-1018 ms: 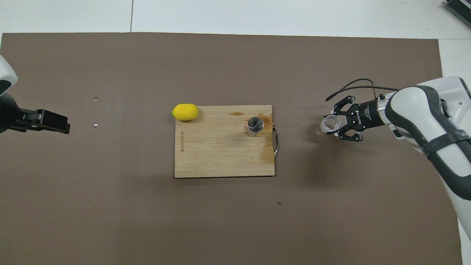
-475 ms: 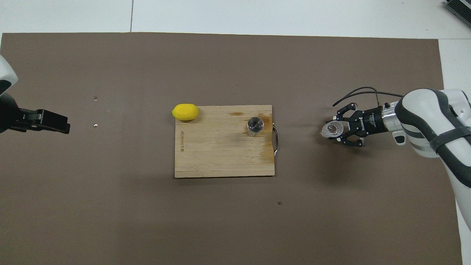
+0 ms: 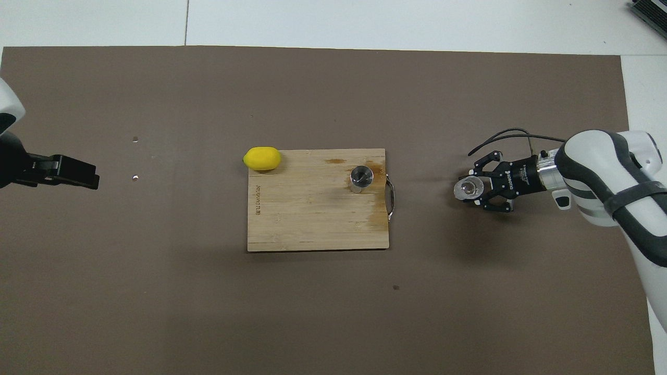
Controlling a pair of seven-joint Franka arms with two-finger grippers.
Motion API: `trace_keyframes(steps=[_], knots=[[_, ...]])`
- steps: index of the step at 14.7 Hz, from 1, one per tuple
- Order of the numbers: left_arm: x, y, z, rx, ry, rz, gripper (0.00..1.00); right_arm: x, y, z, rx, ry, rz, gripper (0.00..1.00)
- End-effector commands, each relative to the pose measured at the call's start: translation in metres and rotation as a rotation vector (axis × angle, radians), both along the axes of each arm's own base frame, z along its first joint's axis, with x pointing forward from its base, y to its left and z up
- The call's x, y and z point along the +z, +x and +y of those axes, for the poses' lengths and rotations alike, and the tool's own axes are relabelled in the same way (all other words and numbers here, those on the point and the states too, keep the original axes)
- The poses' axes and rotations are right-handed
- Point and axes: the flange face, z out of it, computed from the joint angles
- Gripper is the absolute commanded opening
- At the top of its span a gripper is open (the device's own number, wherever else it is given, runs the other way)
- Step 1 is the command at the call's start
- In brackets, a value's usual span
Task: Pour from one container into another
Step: 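Lower the glass cup onto the table and open the right gripper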
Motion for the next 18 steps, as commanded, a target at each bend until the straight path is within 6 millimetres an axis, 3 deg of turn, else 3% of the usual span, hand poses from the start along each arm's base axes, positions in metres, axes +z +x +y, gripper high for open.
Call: trace_keyframes(steps=[1, 2, 4, 6, 10, 13, 18], knots=[[0.0, -0.008, 0.002, 0.007, -0.011, -0.005, 1.0, -0.002, -0.007, -0.003, -0.019, 0.014, -0.025, 0.53], [0.0, -0.008, 0.001, 0.005, -0.011, -0.005, 1.0, -0.001, -0.007, -0.003, -0.018, 0.014, -0.026, 0.58], [0.0, -0.008, 0.001, 0.005, -0.011, -0.005, 1.0, 0.002, -0.007, -0.004, -0.015, 0.011, -0.034, 0.82], [0.0, -0.008, 0.002, 0.007, -0.011, -0.005, 1.0, 0.008, -0.006, -0.005, -0.007, 0.002, -0.046, 0.9], [0.0, -0.008, 0.001, 0.005, -0.011, -0.005, 1.0, 0.024, -0.005, -0.012, -0.006, -0.022, -0.077, 0.94], [0.0, -0.008, 0.002, 0.007, -0.011, -0.005, 1.0, 0.057, -0.003, -0.015, 0.058, -0.121, -0.142, 0.99], [0.0, -0.008, 0.002, 0.007, -0.011, -0.005, 1.0, 0.11, -0.008, 0.014, 0.329, -0.344, -0.224, 0.99]])
